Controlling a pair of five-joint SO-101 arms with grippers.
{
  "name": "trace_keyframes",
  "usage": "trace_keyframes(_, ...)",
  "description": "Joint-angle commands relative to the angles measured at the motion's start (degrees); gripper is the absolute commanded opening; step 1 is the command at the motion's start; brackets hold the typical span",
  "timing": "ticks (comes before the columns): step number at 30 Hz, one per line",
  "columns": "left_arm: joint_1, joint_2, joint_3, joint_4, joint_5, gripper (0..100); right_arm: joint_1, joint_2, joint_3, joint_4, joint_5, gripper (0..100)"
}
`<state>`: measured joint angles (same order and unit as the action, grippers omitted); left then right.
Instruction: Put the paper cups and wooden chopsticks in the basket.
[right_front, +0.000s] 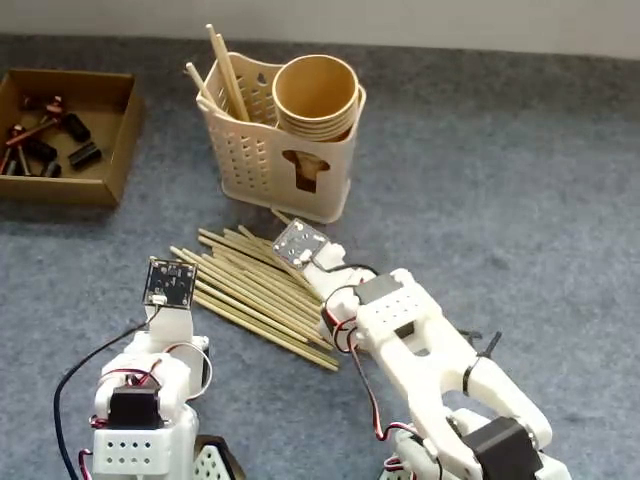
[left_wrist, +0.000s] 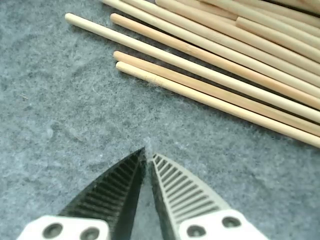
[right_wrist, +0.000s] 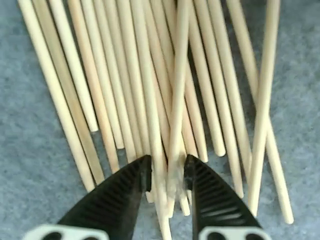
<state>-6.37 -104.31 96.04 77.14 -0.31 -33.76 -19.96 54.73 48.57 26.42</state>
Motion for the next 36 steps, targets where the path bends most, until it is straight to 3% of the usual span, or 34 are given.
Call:
trace_keyframes(1, 0.31, -0.22, 1.10, 0.44, -0.26, 1, -0.48, 2.15, 0.04, -1.27, -0.70, 11.2)
trace_keyframes(4, 0.31, -0.22, 1.10, 0.44, -0.26, 1, -0.40, 2.95, 0.04, -1.27, -0.70, 9.7)
trace_keyframes(8, 0.31, -0.22, 1.10, 0.44, -0.26, 1, -0.40, -0.04, 0.04, -1.01, -0.70, 0.3)
trace_keyframes(36, 0.31, -0.22, 1.10, 0.44, -0.26, 1, 4.70, -29.76, 4.79, 5.41, -0.97, 0.5)
